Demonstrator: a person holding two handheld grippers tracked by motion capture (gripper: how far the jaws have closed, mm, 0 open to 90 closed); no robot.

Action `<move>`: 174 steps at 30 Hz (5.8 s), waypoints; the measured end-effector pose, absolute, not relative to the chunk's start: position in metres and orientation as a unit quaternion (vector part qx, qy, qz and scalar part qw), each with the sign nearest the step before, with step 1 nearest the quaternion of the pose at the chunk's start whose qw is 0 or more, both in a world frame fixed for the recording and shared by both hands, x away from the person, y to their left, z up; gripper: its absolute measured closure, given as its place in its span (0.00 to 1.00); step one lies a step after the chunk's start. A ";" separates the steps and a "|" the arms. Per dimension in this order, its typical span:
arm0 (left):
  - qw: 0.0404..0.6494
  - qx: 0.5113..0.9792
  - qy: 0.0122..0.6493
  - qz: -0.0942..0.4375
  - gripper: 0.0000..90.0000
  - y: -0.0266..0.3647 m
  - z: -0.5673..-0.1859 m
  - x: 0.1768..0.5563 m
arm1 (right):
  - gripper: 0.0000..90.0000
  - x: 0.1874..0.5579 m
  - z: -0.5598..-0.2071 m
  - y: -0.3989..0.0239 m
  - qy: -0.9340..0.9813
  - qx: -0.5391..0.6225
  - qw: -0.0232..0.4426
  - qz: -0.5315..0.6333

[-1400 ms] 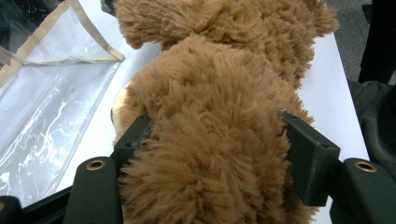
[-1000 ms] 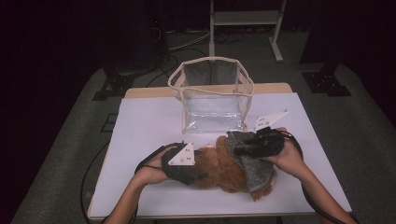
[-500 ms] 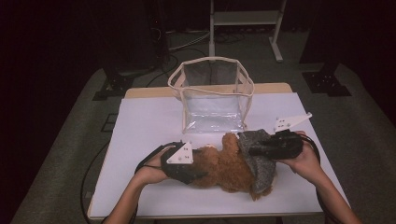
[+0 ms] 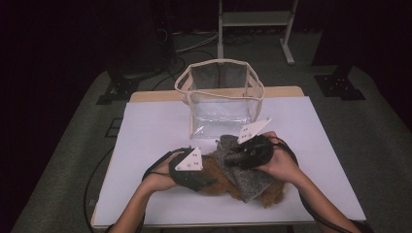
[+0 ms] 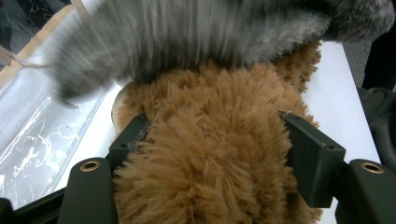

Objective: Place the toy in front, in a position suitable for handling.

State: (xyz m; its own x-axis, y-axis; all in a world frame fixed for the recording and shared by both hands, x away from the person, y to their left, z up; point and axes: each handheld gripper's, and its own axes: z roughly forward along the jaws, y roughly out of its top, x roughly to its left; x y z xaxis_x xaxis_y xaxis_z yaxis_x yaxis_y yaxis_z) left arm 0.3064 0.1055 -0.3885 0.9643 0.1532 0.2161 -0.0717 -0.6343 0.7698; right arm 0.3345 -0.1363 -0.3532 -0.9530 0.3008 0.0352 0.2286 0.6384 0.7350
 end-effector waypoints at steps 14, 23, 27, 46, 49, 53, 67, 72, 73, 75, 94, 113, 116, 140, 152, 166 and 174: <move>0.427 0.895 0.026 0.128 0.33 0.106 -0.387 0.308 | 0.37 0.313 -0.326 -0.176 0.878 0.142 0.080 0.450; 0.433 0.892 0.028 0.125 0.31 0.107 -0.390 0.310 | 0.56 0.319 -0.364 -0.163 0.890 0.150 0.094 0.419; 0.444 0.887 0.031 0.122 0.24 0.109 -0.393 0.313 | 0.63 0.324 -0.372 -0.170 0.881 0.172 0.068 0.434; 0.488 0.867 0.065 0.081 0.09 0.135 -0.419 0.325 | 0.75 0.329 -0.374 -0.189 0.883 0.173 0.048 0.433; 0.480 0.871 0.068 0.080 0.06 0.134 -0.422 0.325 | 0.76 0.330 -0.374 -0.190 0.883 0.172 0.045 0.434; 0.472 0.876 0.073 0.073 0.03 0.132 -0.425 0.326 | 0.77 0.330 -0.374 -0.192 0.883 0.172 0.042 0.434; 0.477 0.871 0.087 0.083 0.33 0.129 -0.421 0.325 | 0.83 0.329 -0.372 -0.191 0.870 0.191 0.046 0.453; 0.498 0.859 0.075 0.091 0.34 0.125 -0.406 0.325 | 0.85 0.323 -0.346 -0.191 0.856 0.182 0.065 0.479; 0.498 0.859 0.075 0.091 0.34 0.125 -0.406 0.325 | 0.85 0.323 -0.346 -0.191 0.856 0.182 0.065 0.479; 0.510 0.852 0.072 0.094 0.34 0.122 -0.399 0.325 | 0.84 0.318 -0.333 -0.182 0.856 0.162 0.070 0.486; 0.482 0.866 0.101 0.091 0.12 0.130 -0.421 0.328 | 0.87 0.330 -0.377 -0.181 0.888 0.178 0.049 0.420; 0.456 0.881 0.116 0.050 0.04 0.125 -0.442 0.335 | 0.87 0.329 -0.379 -0.184 0.885 0.180 0.044 0.427; 0.470 0.873 0.121 0.046 0.20 0.125 -0.443 0.338 | 0.87 0.330 -0.379 -0.184 0.883 0.183 0.046 0.429; 0.472 0.858 0.029 0.203 0.39 0.143 -0.283 0.321 | 0.88 0.340 -0.307 -0.163 0.830 0.158 0.036 0.534; 0.472 0.860 0.007 0.193 0.38 0.118 -0.291 0.326 | 0.88 0.339 -0.301 -0.204 0.819 0.178 0.021 0.545; 0.474 0.859 -0.041 0.189 0.37 0.050 -0.273 0.337 | 0.87 0.348 -0.198 -0.192 0.872 0.134 0.086 0.463; 0.475 0.858 -0.042 0.189 0.27 0.038 -0.279 0.337 | 0.88 0.354 -0.217 -0.186 0.892 0.145 0.072 0.422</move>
